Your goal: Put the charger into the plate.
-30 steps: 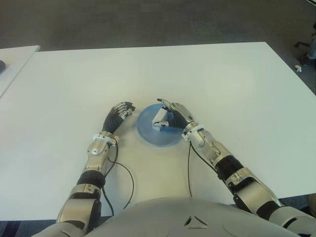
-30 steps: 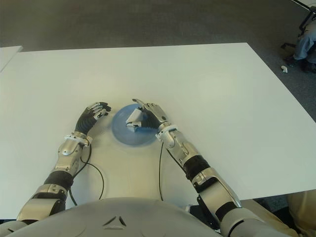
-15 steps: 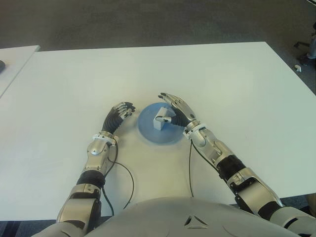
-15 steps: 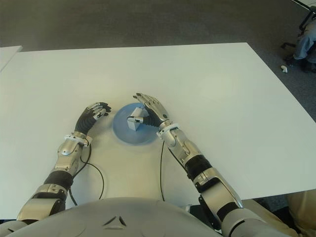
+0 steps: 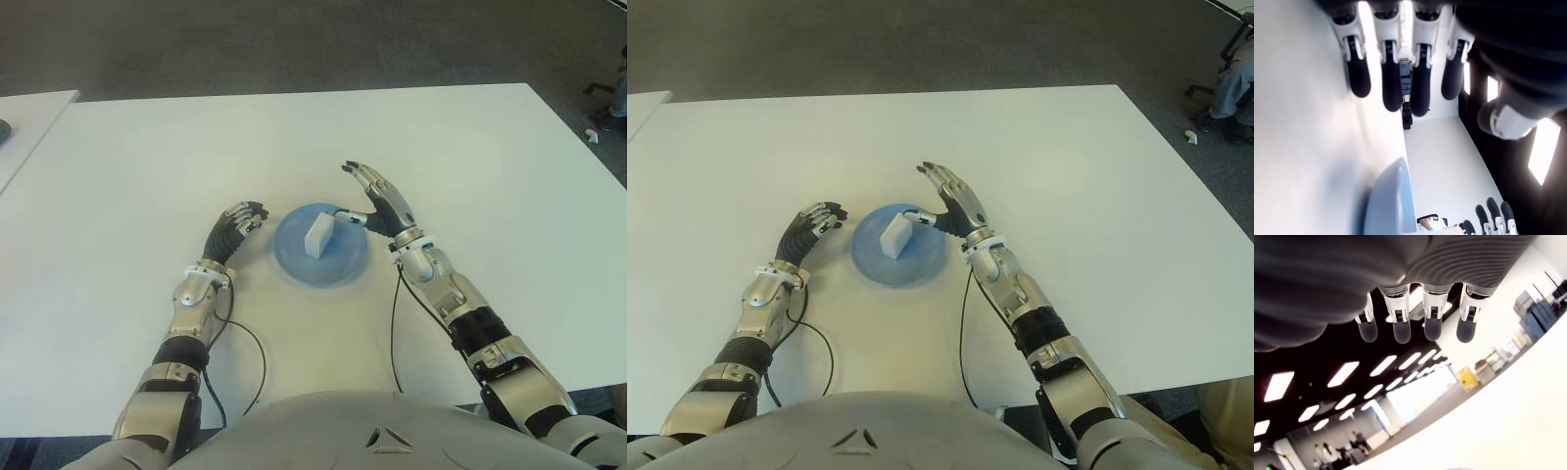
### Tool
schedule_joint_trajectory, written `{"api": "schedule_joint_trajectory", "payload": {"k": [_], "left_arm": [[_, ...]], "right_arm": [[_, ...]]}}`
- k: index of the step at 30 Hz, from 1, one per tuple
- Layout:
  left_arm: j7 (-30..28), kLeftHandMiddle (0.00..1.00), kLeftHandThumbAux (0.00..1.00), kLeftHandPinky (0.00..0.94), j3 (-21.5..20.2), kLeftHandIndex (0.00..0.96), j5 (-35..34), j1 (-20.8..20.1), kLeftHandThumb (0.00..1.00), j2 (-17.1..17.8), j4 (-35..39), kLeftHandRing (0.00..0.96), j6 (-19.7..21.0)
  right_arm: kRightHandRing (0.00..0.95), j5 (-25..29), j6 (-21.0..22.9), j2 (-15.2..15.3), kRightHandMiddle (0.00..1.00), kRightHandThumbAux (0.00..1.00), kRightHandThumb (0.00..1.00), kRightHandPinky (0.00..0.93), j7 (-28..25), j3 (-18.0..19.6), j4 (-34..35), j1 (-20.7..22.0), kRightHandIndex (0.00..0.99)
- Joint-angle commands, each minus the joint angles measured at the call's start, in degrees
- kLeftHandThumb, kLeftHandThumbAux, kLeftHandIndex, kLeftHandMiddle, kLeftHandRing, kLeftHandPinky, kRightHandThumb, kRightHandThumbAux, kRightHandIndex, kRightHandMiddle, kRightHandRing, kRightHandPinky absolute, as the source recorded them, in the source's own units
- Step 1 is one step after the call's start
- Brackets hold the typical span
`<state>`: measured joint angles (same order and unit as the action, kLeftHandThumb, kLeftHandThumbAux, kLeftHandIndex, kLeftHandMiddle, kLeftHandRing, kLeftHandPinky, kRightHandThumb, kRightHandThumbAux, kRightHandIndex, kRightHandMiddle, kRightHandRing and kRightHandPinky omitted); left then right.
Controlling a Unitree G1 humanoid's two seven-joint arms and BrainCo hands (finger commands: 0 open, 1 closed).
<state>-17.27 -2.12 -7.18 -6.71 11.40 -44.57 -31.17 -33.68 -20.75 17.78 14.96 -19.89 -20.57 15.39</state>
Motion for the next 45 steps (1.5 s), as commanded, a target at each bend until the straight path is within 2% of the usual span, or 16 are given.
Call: {"api": "schedule_joint_trajectory", "payload": {"k": [1, 7, 15, 22, 26, 27, 30, 32, 35, 41, 45], "left_arm": [[-0.7, 0.361, 0.540, 0.320, 1.8, 0.314, 2.0, 9.2, 0.077, -2.5, -11.0, 0.339, 12.3], [-1.6, 0.366, 0.539, 0.336, 1.4, 0.321, 1.2, 9.1, 0.090, -2.4, -10.9, 0.346, 12.8], [-1.8, 0.374, 0.552, 0.328, 1.5, 0.338, 0.9, 9.1, 0.101, -2.1, -10.6, 0.350, 13.3], [-1.6, 0.375, 0.547, 0.323, 1.3, 0.338, 0.6, 9.3, 0.100, -2.1, -10.3, 0.351, 12.9], [-1.7, 0.371, 0.543, 0.305, 1.4, 0.334, 0.8, 9.4, 0.079, -2.0, -10.4, 0.342, 12.6], [-1.5, 0.371, 0.543, 0.304, 1.6, 0.334, 1.1, 9.4, 0.077, -1.9, -10.4, 0.341, 12.1], [-0.6, 0.370, 0.538, 0.303, 2.2, 0.332, 2.2, 9.4, 0.058, -1.7, -10.6, 0.335, 10.8], [-0.3, 0.371, 0.535, 0.305, 2.2, 0.329, 2.4, 9.1, 0.053, -1.7, -10.9, 0.336, 10.6], [-0.1, 0.372, 0.533, 0.314, 2.2, 0.323, 2.5, 8.9, 0.056, -1.6, -11.0, 0.338, 10.6], [1.0, 0.372, 0.541, 0.341, 1.3, 0.315, 1.6, 6.9, 0.066, -2.1, -11.5, 0.348, 11.5], [2.2, 0.365, 0.563, 0.348, -0.6, 0.300, -0.7, 1.9, 0.072, -3.7, -10.6, 0.350, 13.6]], "right_arm": [[0.000, 3.6, -2.1, 1.4, 0.000, 0.118, 0.277, 0.000, -2.2, 2.5, 2.6, -3.0, 0.000], [0.000, 8.0, -3.6, 0.3, 0.000, 0.122, 0.279, 0.000, -3.0, 4.8, 3.0, -4.2, 0.000], [0.000, 13.4, -7.1, -1.2, 0.000, 0.129, 0.266, 0.000, -2.4, 8.4, -0.1, -4.1, 0.000], [0.000, 24.9, -8.0, -4.3, 0.000, 0.192, 0.225, 0.000, -4.8, 15.3, -8.5, -1.5, 0.000], [0.000, 27.8, -7.8, -5.9, 0.000, 0.270, 0.194, 0.000, -5.6, 17.5, -11.2, -0.9, 0.000], [0.000, 30.8, -7.0, -7.5, 0.000, 0.277, 0.191, 0.000, -6.5, 19.0, -12.8, -1.0, 0.000], [0.000, 38.8, -5.4, -11.9, 0.000, 0.434, 0.156, 0.000, -9.8, 23.4, -19.1, -0.9, 0.000], [0.000, 41.0, -4.7, -13.7, 0.014, 0.505, 0.140, 0.031, -11.1, 24.7, -21.2, -0.9, 0.000], [0.033, 42.9, -4.0, -15.4, 0.058, 0.593, 0.128, 0.092, -12.6, 25.7, -22.4, -1.0, 0.020], [0.081, 44.8, -3.8, -19.2, 0.104, 0.679, 0.129, 0.144, -15.2, 26.7, -24.8, -2.3, 0.059], [0.100, 44.9, -3.0, -20.5, 0.120, 0.741, 0.137, 0.148, -16.6, 26.7, -25.7, -3.4, 0.078]]}}
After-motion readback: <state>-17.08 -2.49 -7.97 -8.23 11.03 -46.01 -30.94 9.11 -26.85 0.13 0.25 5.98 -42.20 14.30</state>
